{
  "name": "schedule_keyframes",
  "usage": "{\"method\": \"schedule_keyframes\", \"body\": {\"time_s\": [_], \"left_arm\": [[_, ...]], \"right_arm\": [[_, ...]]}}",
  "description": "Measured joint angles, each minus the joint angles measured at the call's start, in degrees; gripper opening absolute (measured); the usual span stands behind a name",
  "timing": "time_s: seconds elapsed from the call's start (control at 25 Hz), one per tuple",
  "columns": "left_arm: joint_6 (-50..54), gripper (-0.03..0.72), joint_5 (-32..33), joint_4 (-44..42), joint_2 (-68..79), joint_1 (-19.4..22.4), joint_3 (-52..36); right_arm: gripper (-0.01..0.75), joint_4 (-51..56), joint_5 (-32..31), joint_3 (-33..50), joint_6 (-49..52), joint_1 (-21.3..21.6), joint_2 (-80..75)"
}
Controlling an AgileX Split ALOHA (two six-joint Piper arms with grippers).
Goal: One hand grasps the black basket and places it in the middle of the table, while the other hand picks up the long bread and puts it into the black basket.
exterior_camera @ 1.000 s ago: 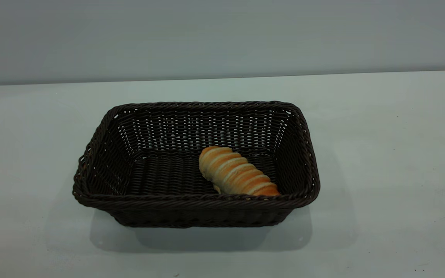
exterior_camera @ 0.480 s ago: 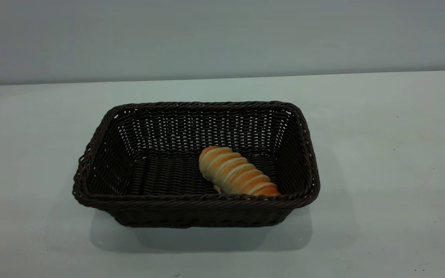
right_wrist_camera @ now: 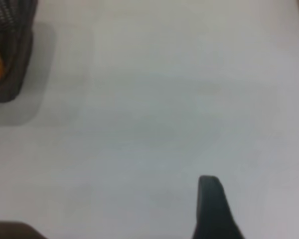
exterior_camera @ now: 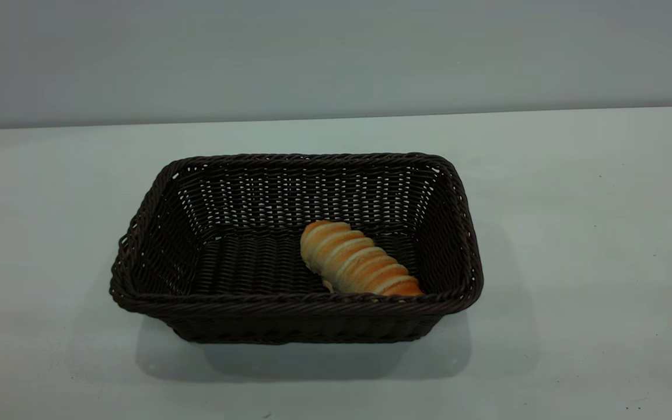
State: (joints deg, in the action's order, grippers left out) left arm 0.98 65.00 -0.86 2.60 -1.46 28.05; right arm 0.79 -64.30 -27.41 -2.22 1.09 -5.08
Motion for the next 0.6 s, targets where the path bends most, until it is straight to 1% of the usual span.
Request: {"method": "schedule_keyframes", "body": {"time_s": [0.08, 0.16, 0.6], "left_arm": [[0.0, 0.424, 0.0, 0.0, -2.0, 1.9, 0.0], [0.0, 0.424, 0.1, 0.0, -3.5, 2.8, 0.0], [0.0, 0.424, 0.1, 0.0, -3.7, 3.1, 0.0]], "right_arm": [[0.441, 0.0, 0.0, 0.0, 0.0, 0.4, 0.0], [0.441, 0.0, 0.0, 0.0, 0.0, 0.4, 0.0], [0.441, 0.1, 0.0, 0.0, 0.0, 0.4, 0.0]]}}
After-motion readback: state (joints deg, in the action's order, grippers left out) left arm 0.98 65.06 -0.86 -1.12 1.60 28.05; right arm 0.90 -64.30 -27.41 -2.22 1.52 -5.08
